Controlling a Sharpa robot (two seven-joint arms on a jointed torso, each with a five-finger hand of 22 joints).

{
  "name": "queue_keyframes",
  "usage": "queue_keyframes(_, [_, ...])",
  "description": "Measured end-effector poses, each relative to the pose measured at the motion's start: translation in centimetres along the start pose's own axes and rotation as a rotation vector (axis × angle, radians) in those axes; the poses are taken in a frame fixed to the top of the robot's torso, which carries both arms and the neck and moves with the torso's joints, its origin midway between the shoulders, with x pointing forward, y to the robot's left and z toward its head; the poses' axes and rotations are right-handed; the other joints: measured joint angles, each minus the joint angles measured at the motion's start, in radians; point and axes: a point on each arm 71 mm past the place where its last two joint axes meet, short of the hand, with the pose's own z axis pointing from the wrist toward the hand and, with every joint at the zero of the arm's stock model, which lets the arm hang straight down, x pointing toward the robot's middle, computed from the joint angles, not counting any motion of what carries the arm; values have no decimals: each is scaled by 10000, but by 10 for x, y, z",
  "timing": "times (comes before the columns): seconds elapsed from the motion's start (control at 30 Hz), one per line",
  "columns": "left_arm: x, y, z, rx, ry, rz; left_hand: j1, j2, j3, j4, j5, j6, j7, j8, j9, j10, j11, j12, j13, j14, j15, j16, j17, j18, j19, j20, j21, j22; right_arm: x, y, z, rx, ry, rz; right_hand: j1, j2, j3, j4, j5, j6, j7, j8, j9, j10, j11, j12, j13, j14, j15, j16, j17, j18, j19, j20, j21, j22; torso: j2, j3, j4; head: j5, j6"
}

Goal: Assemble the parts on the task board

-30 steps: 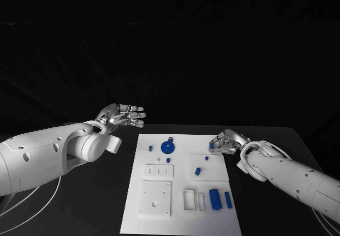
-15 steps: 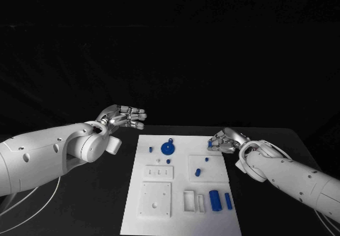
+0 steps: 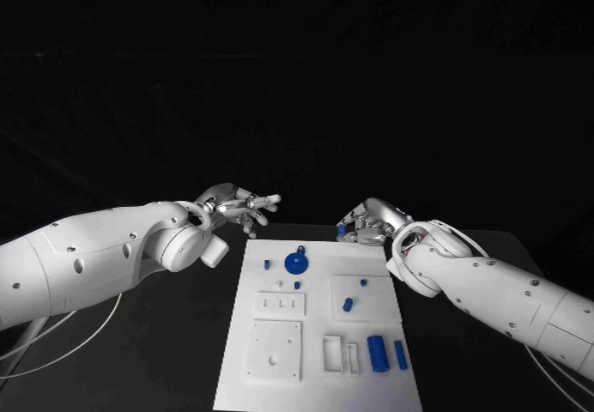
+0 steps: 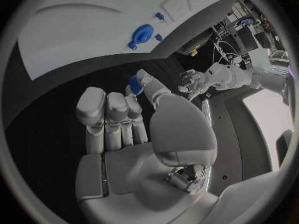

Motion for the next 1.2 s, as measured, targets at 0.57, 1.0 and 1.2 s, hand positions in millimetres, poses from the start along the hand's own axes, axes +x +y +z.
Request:
queue_keyframes(0.57, [39, 2, 20, -2468, 901, 1473, -119, -647, 735, 608, 352, 534, -358, 110, 4185, -19, -230, 1026, 982, -220, -175, 1669, 56, 3, -587, -191, 894, 1949, 25, 60, 15, -530, 535, 46, -80, -105, 26, 27, 2, 11, 8, 4, 0, 1, 2, -34, -20, 0, 1, -3, -23, 0, 0, 1, -43, 0, -49, -17, 12, 89, -45])
queue_keyframes(1.0, [48, 3, 24, -3260, 867, 2309, -192, -892, 810, 1047, 116, 427, -465, 26, 6594, -20, -229, 1026, 1201, -340, -194, 2049, -447, 2, -437, -155, 213, 2940, 42, 75, 16, -697, 1048, -129, -116, -141, 26, 28, 80, 5, 11, 13, 1, 1, 2, -79, -53, -1, 2, -54, -43, 0, 0, 2, -98, 0, -44, -2, 12, 86, -55])
queue_keyframes(1.2, [50, 3, 25, -3440, 845, 2553, -192, -892, 811, 1047, 116, 373, -411, 29, 6597, -20, -229, 1026, 1211, -377, -159, 2094, -566, 2, -394, -118, -89, 3351, 46, 80, 16, -790, 1173, -183, -114, -139, 25, 27, 80, 2, 12, 17, 1, 0, 2, -79, -53, -2, 4, -54, -51, 0, 0, 2, -98, 0, -51, -7, 19, 98, -72])
